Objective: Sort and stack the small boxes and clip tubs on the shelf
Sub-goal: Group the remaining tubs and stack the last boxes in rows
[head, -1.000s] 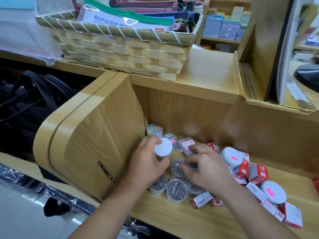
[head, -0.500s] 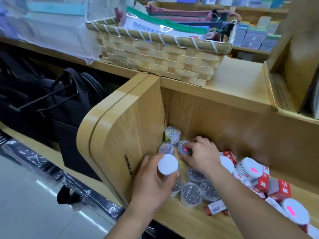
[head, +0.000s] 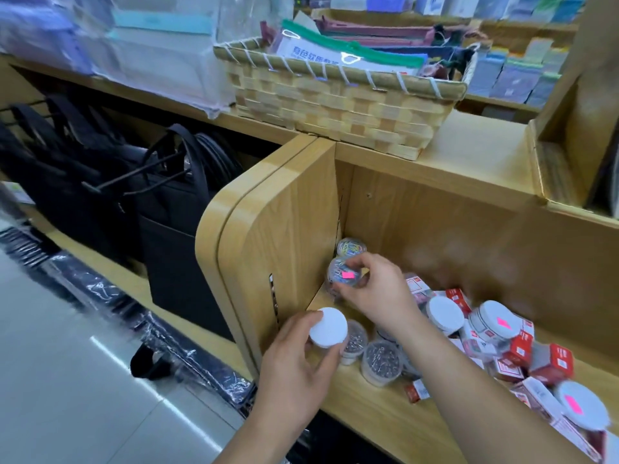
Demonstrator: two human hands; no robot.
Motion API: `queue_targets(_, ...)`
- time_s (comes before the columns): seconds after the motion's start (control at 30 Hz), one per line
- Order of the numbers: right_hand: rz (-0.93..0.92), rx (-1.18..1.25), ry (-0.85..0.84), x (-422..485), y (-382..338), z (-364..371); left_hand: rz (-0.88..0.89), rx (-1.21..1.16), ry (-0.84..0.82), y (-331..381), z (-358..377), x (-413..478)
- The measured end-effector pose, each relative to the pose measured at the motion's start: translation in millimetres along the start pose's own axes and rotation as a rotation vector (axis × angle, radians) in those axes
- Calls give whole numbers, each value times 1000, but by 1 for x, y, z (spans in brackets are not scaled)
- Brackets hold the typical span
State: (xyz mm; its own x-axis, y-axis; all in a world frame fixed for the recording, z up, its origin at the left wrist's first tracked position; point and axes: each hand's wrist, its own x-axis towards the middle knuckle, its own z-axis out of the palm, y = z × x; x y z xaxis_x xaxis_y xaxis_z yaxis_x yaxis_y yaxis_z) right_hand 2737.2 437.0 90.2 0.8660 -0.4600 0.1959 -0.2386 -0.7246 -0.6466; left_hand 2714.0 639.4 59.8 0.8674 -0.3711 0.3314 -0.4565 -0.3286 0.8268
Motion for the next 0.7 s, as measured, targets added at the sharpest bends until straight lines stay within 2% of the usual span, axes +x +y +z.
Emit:
queue_targets(0.17, 39, -22, -25, 3, 1, 21, 60, 16, -4, -3, -5, -7)
queue_targets(0.33, 31, -14, 72, -16, 13, -24, 112, 14, -27, -4, 2, 2)
queue_targets(0.5, 56, 20, 187, -51, 32, -69, 270, 306, -136, 17, 33, 51)
queue_targets(0.6, 77, 45, 197, -71, 41, -79, 265, 409, -245, 26, 56, 73)
queue_targets(0.7, 115, 163, 185, -85, 45, -83, 251, 475, -281, 29, 74, 88)
